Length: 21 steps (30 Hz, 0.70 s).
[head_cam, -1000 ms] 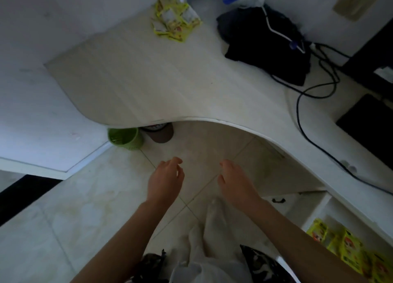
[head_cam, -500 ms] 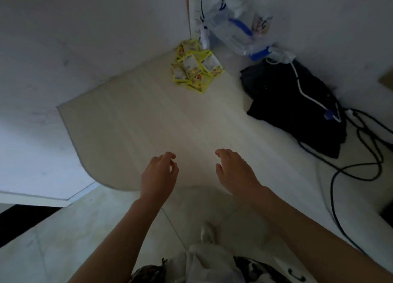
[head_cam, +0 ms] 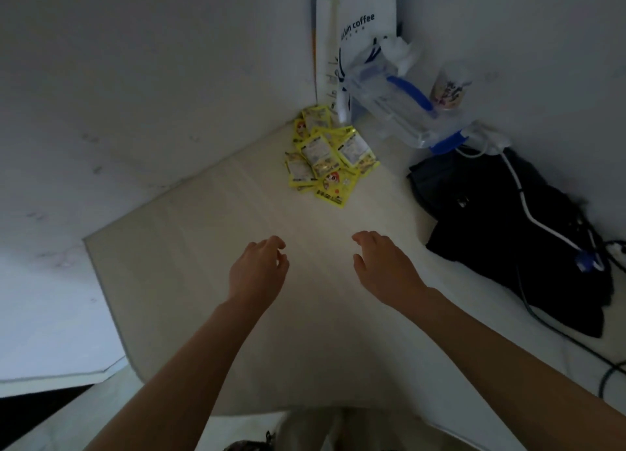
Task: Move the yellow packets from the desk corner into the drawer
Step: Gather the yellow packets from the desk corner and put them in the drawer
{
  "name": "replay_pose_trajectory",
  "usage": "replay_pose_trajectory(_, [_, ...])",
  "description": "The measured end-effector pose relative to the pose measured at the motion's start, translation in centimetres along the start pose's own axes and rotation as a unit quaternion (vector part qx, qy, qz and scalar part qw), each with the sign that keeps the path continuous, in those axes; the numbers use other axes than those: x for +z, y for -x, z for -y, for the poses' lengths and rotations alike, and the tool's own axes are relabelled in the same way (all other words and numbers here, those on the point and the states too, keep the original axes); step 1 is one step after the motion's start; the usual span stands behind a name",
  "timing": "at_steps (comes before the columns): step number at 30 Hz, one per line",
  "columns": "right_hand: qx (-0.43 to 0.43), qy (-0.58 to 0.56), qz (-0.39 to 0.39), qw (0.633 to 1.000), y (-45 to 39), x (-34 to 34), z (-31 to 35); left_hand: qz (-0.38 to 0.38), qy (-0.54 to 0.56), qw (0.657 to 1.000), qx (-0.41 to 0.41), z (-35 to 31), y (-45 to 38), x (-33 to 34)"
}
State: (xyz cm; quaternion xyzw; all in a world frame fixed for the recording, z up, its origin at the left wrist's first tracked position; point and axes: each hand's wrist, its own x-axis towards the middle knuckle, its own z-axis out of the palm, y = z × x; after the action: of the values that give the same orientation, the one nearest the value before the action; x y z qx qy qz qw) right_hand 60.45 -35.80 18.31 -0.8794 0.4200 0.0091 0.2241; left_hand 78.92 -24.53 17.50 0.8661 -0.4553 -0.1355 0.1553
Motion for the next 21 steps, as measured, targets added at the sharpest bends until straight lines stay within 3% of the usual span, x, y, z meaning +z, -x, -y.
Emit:
replay_pose_trajectory(12, [0.039,0.021,-0.001,0.999,-11.7,-1.1,-0.4,0.041,0.003,0.999,-0.011,1.3,-14.0,0.0])
replay_pose_trajectory(16, [0.039,0.011,0.017,0.999,-16.4,-1.7,-1.1,0.054,0.021,0.997,-0.042,1.1,-18.2,1.4])
replay_pose_trajectory(21, [0.065,-0.076,0.027,0.995,-22.3,-1.7,-1.8,0.048,0.13,0.98,-0.14,0.2,-22.8,3.2])
